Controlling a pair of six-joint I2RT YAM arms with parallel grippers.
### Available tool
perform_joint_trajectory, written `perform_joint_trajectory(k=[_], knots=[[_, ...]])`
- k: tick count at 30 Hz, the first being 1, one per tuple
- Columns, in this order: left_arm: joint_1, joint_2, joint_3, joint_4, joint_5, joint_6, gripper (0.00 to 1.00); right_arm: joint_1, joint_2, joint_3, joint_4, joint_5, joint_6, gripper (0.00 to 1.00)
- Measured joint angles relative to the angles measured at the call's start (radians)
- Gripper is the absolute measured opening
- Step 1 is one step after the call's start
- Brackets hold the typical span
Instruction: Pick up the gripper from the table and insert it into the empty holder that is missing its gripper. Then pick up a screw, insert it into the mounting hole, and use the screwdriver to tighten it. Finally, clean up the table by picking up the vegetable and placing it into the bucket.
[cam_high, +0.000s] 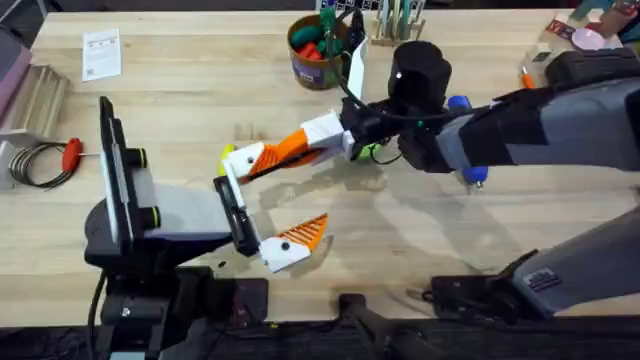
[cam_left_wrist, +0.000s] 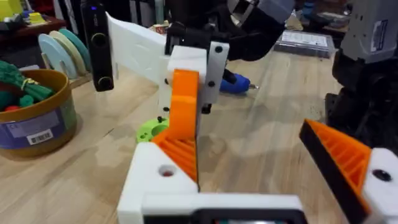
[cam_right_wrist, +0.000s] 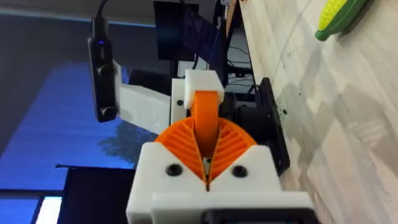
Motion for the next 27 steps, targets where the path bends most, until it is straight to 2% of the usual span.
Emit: perform_joint_trajectory(k=[13, 14, 19, 20, 22, 27], knots=[[0.001, 0.0, 0.0, 0.0, -0.001, 0.0, 0.985, 0.001, 0.0, 0.001, 0.0, 0.003, 0.0, 0.009], [0.001, 0.0, 0.0, 0.0, -0.001, 0.0, 0.985, 0.001, 0.0, 0.001, -0.002, 0.003, 0.002, 0.056], [-0.008, 0.0, 0.0, -0.004, 0.03, 0.0, 0.985, 0.014, 0.0, 0.007, -0.005, 0.037, -0.001, 0.78], [-0.008, 0.0, 0.0, -0.004, 0.03, 0.0, 0.985, 0.015, 0.0, 0.008, -0.005, 0.038, -0.005, 0.88], [-0.008, 0.0, 0.0, -0.005, 0.031, 0.0, 0.985, 0.014, 0.0, 0.01, -0.005, 0.044, -0.007, 0.919], [-0.008, 0.0, 0.0, -0.005, 0.031, 0.0, 0.985, -0.023, -0.04, 0.01, -0.064, 0.051, -0.033, 0.924]])
